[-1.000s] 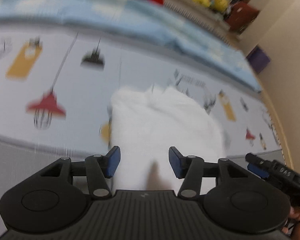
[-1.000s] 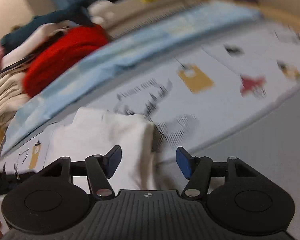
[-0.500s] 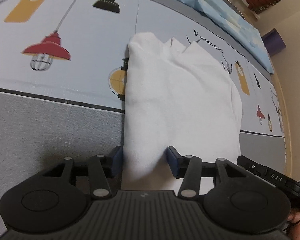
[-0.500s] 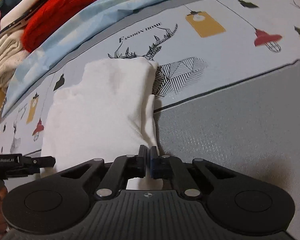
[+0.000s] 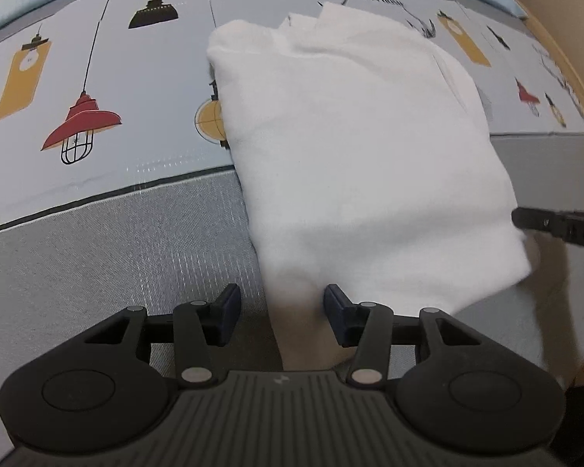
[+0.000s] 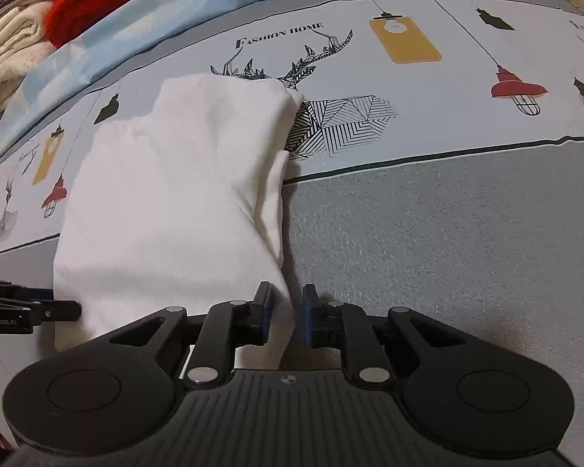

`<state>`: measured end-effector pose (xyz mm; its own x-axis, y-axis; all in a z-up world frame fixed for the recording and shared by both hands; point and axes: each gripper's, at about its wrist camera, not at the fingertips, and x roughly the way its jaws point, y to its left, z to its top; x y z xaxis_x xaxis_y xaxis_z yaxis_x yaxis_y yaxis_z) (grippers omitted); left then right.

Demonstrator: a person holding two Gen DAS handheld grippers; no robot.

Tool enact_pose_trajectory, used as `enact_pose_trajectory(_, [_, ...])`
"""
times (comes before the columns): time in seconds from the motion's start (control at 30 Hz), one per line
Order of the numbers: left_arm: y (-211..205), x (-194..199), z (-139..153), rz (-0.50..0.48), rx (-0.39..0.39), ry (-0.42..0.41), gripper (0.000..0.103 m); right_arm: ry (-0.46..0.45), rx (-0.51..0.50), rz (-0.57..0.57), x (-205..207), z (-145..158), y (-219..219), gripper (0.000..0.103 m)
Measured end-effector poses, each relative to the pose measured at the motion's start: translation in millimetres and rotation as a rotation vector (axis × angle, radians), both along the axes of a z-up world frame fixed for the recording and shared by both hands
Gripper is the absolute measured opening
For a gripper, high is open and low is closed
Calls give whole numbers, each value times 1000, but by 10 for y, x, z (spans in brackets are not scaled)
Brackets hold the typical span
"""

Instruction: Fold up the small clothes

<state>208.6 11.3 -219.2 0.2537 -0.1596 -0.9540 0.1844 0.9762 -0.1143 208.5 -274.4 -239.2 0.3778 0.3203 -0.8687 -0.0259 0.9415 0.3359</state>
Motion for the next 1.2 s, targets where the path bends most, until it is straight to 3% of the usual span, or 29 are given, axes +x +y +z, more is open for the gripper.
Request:
enact_pose_trajectory(0.1, [6, -37, -53, -2, 1, 10, 54, 5, -12, 6, -19, -2, 7, 15])
enact_pose_trajectory(0.2, [-4, -52, -149, -19, 33, 14, 69, 26, -40, 23, -31, -24, 35, 16])
enact_pose_trajectory(0.23, [-19, -113, -133, -24, 56, 7, 76, 47, -64, 37, -35, -49, 54, 22])
enact_pose_trajectory(0.33, [-19, -243, -54, -30, 148, 9, 83, 84, -257, 78, -94, -72, 147, 24])
enact_pose_trajectory(0.4, [-7, -316, 127, -19, 205, -22, 83, 49, -404, 108, -188, 3, 182, 24])
enact_pose_trajectory(0.43, [-1, -367, 289, -2, 232, -74, 84, 11, -421, 92, -230, 101, 155, 27])
enact_pose_trajectory(0.5, [20, -522, 670, 35, 211, -200, 88, -82, -367, 28, -316, 354, 35, 35])
enact_pose_trajectory(0.57, [32, -752, 1022, 55, 132, -322, 99, -210, -279, -45, -477, 686, -93, 58])
enact_pose_trajectory(0.63, [-30, -1015, 1286, 70, 87, -437, 102, -350, -208, -103, -712, 1021, -175, 82])
enact_pose_trajectory(0.7, [-124, -1331, 1485, 92, 71, -549, 102, -471, -146, -129, -1015, 1308, -218, 91])
enact_pose_trajectory(0.8, [-308, -1670, 1570, 149, 25, -649, 102, -589, -94, -123, -1506, 1538, -212, 94])
enact_pose_trajectory(0.9, [-474, -1939, 1458, 191, -4, -670, 102, -652, -122, -141, -1910, 1625, -208, 95])
enact_pose_trajectory(1.0, [-564, -2167, 1198, 224, -2, -584, 102, -681, -122, -185, -2236, 1583, -244, 96])
enact_pose_trajectory(1.1, [-619, -2275, 965, 241, 83, -528, 102, -625, -87, -209, -2377, 1425, -273, 98])
enact_pose_trajectory(1.2, [-571, -2230, 971, 237, 91, -549, 102, -560, -111, -183, -2392, 1343, -149, 98])
